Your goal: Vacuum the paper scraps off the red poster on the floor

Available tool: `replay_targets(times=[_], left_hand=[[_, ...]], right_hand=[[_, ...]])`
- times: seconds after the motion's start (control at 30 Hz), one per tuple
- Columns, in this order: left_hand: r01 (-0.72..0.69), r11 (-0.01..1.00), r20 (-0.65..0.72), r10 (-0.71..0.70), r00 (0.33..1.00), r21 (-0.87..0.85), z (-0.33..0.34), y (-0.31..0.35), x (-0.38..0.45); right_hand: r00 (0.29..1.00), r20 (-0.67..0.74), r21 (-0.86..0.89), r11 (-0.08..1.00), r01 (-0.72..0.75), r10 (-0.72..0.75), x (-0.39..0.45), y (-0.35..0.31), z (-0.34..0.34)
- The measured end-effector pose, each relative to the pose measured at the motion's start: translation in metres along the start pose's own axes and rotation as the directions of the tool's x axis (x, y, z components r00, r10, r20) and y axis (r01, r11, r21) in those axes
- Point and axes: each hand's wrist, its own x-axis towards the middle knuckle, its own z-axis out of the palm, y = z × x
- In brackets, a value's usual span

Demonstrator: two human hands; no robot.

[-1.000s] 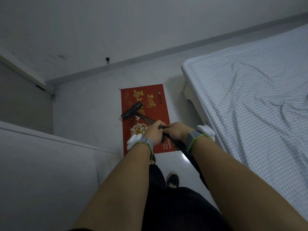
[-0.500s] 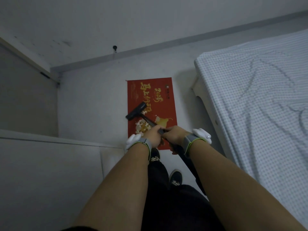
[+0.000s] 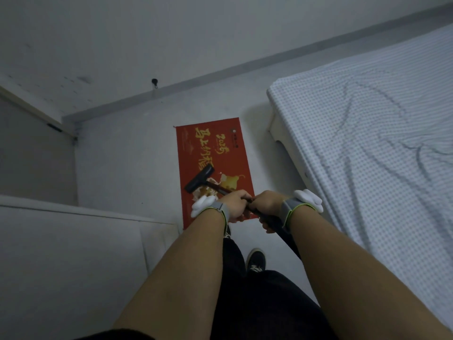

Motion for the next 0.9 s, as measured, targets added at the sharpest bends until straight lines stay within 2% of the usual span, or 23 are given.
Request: replay_targets(times=[0.4,0.67,0.9], left_hand=[[0.001,1.000,0.013,-0.001,1.000,-0.022,0.050,0.005,-0.014],[-0.061,0.998,-0.069,0.063,0.996,0.024,0.035,0.018,-0.016],[-0.130,0.938,-0.105,0.171,0.980,0.321,0.046,0.008,-0.009]], right_hand=[[0.998,-0.020,0.023,0.998,-0.051,0.051,-0.016,0.048,-0.008],[0.998,0.010,0.191,0.980,0.056,-0.059,-0.033,0.043,-0.017],[0.987,-0.089,0.152,0.977,0.147,-0.135,-0.018,0.020,-0.004]])
